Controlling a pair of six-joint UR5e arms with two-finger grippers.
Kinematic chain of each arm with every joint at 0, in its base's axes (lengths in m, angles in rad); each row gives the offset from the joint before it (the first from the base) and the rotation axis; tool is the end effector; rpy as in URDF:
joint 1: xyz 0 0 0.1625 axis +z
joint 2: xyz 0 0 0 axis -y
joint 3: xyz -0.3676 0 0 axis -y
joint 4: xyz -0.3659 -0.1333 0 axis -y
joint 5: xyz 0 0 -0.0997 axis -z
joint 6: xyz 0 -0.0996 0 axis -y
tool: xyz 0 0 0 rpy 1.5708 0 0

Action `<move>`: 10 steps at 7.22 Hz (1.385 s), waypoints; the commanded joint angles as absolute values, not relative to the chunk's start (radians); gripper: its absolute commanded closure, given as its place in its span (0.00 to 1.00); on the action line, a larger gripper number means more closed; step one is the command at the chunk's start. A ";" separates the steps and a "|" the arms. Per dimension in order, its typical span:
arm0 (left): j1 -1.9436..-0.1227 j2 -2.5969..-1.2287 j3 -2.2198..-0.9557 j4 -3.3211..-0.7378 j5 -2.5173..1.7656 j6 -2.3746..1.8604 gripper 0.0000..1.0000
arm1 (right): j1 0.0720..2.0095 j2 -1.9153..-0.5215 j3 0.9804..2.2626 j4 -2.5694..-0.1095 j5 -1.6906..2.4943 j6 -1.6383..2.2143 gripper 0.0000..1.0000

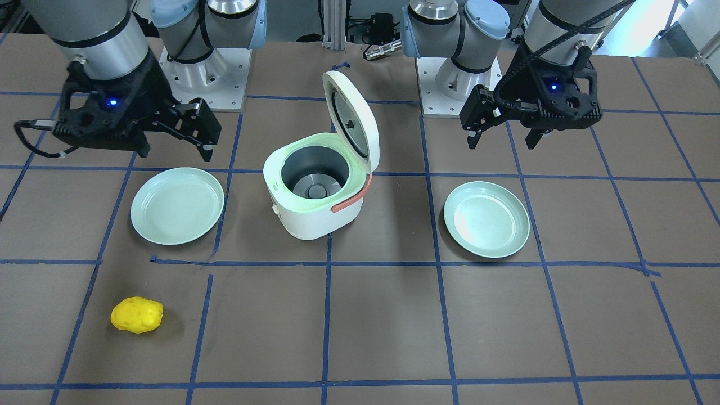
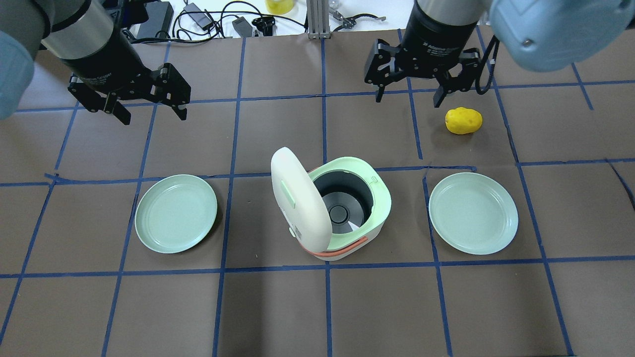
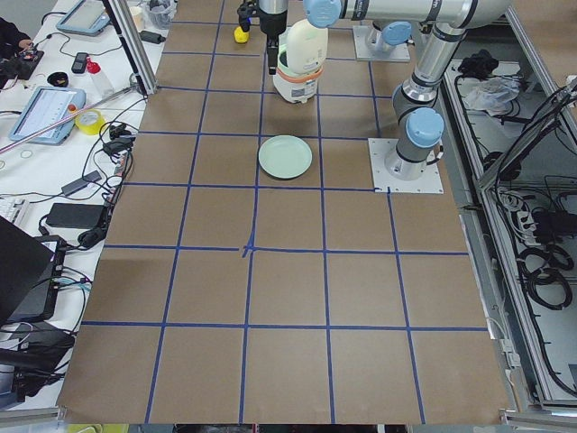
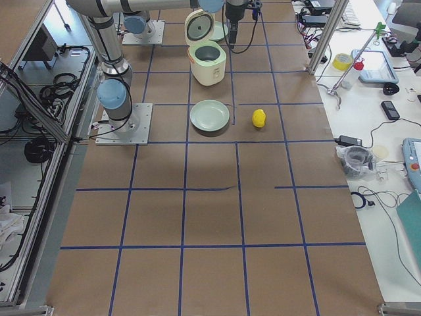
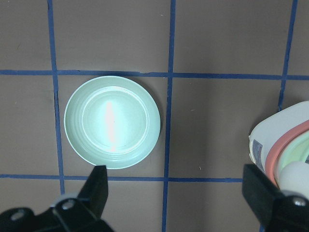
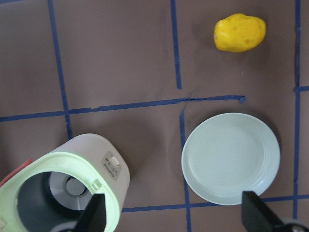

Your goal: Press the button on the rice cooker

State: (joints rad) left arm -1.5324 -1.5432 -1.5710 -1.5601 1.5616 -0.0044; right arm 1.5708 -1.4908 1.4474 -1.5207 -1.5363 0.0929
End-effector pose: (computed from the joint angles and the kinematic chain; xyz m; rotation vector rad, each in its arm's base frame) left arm -0.1165 -0.4639 0.4443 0.0667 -3.1318 0.0599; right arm 0.1367 -0.4940 0.4446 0.1445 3.1041 0.0129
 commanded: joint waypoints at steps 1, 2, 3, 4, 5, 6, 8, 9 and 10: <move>-1.532 -1.543 -1.571 -1.560 1.562 -0.003 0.00 | 1.531 -1.502 1.447 -1.485 -1.572 0.058 0.00; -1.532 -1.543 -1.571 -1.560 1.562 -0.003 0.00 | 1.534 -1.509 1.447 -1.465 -1.575 0.069 0.00; -1.532 -1.543 -1.571 -1.560 1.562 -0.003 0.00 | 1.534 -1.516 1.447 -1.457 -1.575 0.071 0.00; -1.532 -1.543 -1.571 -1.560 1.562 -0.003 0.00 | 1.535 -1.517 1.445 -1.459 -1.572 0.071 0.00; -1.532 -1.543 -1.571 -1.560 1.562 -0.003 0.00 | 1.536 -1.517 1.447 -1.459 -1.572 0.071 0.00; -1.532 -1.543 -1.571 -1.560 1.562 -0.003 0.00 | 1.536 -1.517 1.447 -1.459 -1.574 0.071 0.00; -1.532 -1.543 -1.571 -1.560 1.562 -0.003 0.00 | 1.536 -1.517 1.445 -1.459 -1.572 0.071 0.00; -1.532 -1.543 -1.571 -1.560 1.562 -0.003 0.00 | 1.536 -1.519 1.445 -1.459 -1.574 0.071 0.00; -1.532 -1.543 -1.571 -1.560 1.562 -0.005 0.00 | 1.536 -1.517 1.447 -1.457 -1.580 0.071 0.00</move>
State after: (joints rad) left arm -1.5325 -1.5432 -1.5708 -1.5601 1.5616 -0.0034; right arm 1.5355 -1.5177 1.4456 -1.4584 -1.5750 0.0706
